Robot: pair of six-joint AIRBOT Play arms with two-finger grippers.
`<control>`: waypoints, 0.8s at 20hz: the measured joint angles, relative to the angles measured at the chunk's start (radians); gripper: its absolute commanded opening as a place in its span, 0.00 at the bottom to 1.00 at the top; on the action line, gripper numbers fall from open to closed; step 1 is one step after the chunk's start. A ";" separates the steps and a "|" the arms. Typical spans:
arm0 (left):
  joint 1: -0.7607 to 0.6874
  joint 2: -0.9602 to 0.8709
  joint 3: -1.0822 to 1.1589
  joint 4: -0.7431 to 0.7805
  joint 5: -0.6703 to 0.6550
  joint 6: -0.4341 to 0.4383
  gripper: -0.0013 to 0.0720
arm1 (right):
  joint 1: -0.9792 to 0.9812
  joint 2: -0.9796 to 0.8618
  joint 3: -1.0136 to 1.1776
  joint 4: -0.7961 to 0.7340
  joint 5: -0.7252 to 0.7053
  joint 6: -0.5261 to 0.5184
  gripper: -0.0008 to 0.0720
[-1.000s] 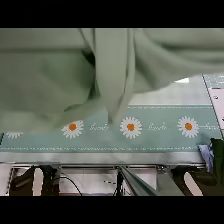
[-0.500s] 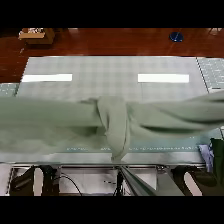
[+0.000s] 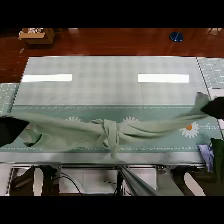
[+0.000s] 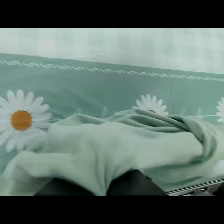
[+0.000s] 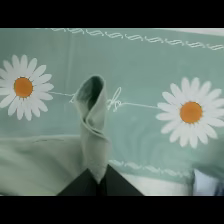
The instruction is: Fold the shirts.
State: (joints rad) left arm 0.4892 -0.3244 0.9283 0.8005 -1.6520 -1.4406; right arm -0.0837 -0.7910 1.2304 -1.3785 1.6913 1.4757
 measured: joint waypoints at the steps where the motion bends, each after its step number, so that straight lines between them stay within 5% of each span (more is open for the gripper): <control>1: 0.000 -0.004 -0.059 -0.015 0.038 0.012 0.06 | 0.000 -0.050 -0.018 0.007 -0.041 -0.003 0.05; 9: -0.044 -0.130 -0.373 -0.093 0.386 0.127 0.06 | 0.000 -0.426 -0.062 0.119 -0.407 -0.012 0.05; 16: -0.330 -0.435 -0.417 -0.106 0.729 0.166 0.06 | 0.000 -0.595 -0.064 0.243 -0.647 -0.018 0.05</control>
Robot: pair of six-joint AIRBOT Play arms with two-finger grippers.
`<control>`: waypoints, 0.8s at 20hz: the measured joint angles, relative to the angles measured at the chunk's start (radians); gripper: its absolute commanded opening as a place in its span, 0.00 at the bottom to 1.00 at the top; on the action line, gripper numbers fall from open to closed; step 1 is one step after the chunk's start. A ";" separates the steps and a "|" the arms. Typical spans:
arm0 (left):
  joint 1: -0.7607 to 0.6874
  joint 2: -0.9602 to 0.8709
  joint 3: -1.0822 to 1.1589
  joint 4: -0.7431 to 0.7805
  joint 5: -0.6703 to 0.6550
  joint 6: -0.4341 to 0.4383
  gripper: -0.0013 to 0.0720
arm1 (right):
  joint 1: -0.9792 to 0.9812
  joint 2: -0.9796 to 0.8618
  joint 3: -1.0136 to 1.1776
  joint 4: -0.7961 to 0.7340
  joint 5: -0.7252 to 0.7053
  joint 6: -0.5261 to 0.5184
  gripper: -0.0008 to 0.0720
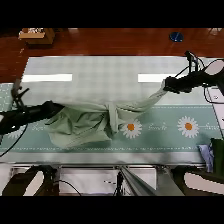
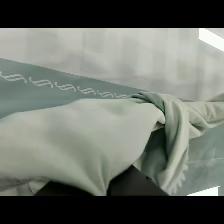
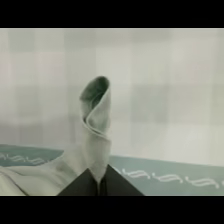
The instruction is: Fold the shirts.
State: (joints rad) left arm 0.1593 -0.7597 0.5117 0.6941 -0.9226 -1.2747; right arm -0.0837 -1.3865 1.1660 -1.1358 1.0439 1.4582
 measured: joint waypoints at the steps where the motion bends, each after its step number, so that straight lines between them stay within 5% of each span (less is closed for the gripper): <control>1: -0.042 -0.048 -0.002 0.001 0.048 0.002 0.06 | 0.000 -0.014 0.000 -0.002 -0.027 -0.001 0.05; 3: -0.102 -0.130 -0.003 -0.002 0.126 0.004 0.06 | 0.000 -0.035 0.000 -0.023 -0.072 -0.002 0.05; 4: -0.121 -0.163 -0.004 -0.002 0.156 0.004 0.06 | 0.000 -0.042 0.000 -0.043 -0.088 -0.003 0.17; 5: -0.134 -0.187 -0.004 -0.001 0.171 0.005 0.06 | -0.001 -0.047 0.000 -0.061 -0.100 -0.003 0.46; 6: -0.145 -0.206 -0.005 -0.001 0.188 0.007 0.06 | -0.002 -0.049 0.002 -0.080 -0.106 -0.003 0.64; 7: -0.152 -0.218 -0.004 -0.001 0.197 0.007 0.06 | -0.005 -0.048 0.007 -0.095 -0.106 -0.008 0.69; 12: -0.168 -0.241 0.016 0.001 0.195 0.015 0.06 | -0.022 0.050 0.075 -0.122 -0.044 -0.041 0.69; 16: -0.171 -0.245 0.029 0.001 0.170 0.031 0.06 | 0.005 0.146 0.103 0.003 0.036 -0.082 0.69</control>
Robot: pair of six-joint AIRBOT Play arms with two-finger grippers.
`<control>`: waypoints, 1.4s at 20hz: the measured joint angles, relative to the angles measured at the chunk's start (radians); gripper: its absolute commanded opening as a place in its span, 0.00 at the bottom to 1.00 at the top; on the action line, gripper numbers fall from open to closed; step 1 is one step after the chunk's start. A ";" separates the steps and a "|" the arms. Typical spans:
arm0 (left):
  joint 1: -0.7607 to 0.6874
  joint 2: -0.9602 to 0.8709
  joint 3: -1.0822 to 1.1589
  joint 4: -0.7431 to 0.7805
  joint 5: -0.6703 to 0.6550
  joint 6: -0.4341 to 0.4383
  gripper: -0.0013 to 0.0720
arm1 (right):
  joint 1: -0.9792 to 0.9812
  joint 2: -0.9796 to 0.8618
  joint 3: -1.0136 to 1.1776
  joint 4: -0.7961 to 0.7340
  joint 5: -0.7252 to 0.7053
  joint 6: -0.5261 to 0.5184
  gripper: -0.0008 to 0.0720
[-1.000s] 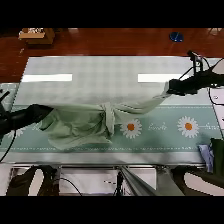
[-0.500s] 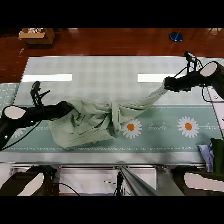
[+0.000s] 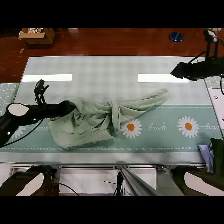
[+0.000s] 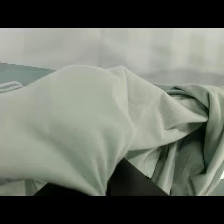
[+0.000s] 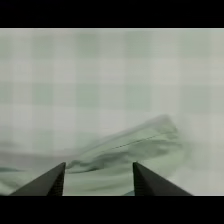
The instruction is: Fold the shirts.
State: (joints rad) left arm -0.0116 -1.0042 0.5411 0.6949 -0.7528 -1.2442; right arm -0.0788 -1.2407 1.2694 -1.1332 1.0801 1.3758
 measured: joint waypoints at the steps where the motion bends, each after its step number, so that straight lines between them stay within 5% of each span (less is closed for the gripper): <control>1: -0.001 -0.001 0.001 0.000 -0.005 0.007 0.06 | 0.023 0.005 0.001 0.029 0.028 -0.014 0.69; 12: -0.001 -0.001 0.004 0.000 -0.066 0.072 0.06 | 0.417 -0.204 -0.046 0.154 0.161 -0.063 0.76; 17: -0.001 -0.001 0.004 0.000 -0.079 0.082 0.06 | 0.484 -0.254 -0.048 0.185 0.169 -0.057 0.83; 24: -0.001 -0.001 0.004 0.000 -0.084 0.104 0.06 | 0.508 -0.344 -0.048 0.251 0.098 -0.051 0.81; 25: -0.001 -0.001 0.004 0.000 -0.084 0.105 0.06 | 0.515 -0.360 -0.048 0.275 0.077 -0.051 0.72; 27: -0.001 -0.001 0.004 0.000 -0.084 0.105 0.06 | 0.535 -0.391 -0.048 0.299 0.039 -0.043 0.22; 28: -0.001 -0.001 0.004 0.000 -0.084 0.106 0.06 | 0.545 -0.403 -0.048 0.309 0.016 -0.039 0.05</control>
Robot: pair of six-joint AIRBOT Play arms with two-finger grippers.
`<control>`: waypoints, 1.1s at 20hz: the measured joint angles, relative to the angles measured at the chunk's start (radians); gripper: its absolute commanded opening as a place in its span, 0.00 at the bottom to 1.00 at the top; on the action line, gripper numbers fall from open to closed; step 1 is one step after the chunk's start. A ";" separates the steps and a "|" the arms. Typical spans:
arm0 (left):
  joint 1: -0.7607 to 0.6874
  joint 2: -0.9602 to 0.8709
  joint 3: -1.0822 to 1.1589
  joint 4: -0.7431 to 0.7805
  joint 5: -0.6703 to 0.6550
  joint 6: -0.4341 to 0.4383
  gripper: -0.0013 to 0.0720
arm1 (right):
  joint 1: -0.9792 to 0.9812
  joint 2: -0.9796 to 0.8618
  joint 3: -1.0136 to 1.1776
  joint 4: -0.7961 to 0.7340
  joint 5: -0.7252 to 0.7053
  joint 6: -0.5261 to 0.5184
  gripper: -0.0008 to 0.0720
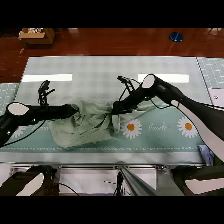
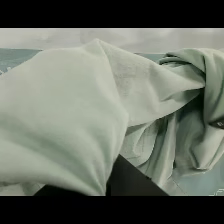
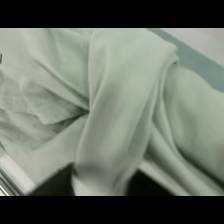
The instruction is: Fold the shirts.
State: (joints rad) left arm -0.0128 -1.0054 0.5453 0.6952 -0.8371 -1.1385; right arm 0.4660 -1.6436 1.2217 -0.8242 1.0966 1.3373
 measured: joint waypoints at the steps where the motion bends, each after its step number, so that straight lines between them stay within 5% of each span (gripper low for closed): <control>1: 0.000 0.000 0.001 0.000 0.000 0.000 0.06 | 0.005 -0.008 0.000 0.009 -0.022 0.010 0.05; 7: 0.049 0.083 0.116 0.008 -0.034 0.002 0.06 | -0.079 0.123 0.110 -0.035 0.020 -0.018 0.05; 15: 0.403 0.298 0.587 0.042 -0.064 -0.050 0.06 | -0.375 0.560 0.406 -0.306 0.066 0.032 0.05; 22: 0.476 0.333 0.963 0.037 -0.161 -0.078 0.06 | -0.491 0.754 0.523 -0.362 0.065 0.063 0.05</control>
State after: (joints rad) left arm 0.4637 -0.6724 1.5082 0.7322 -0.9977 -1.2163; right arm -0.0246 -0.8898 1.7447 -1.1866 1.1614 1.4002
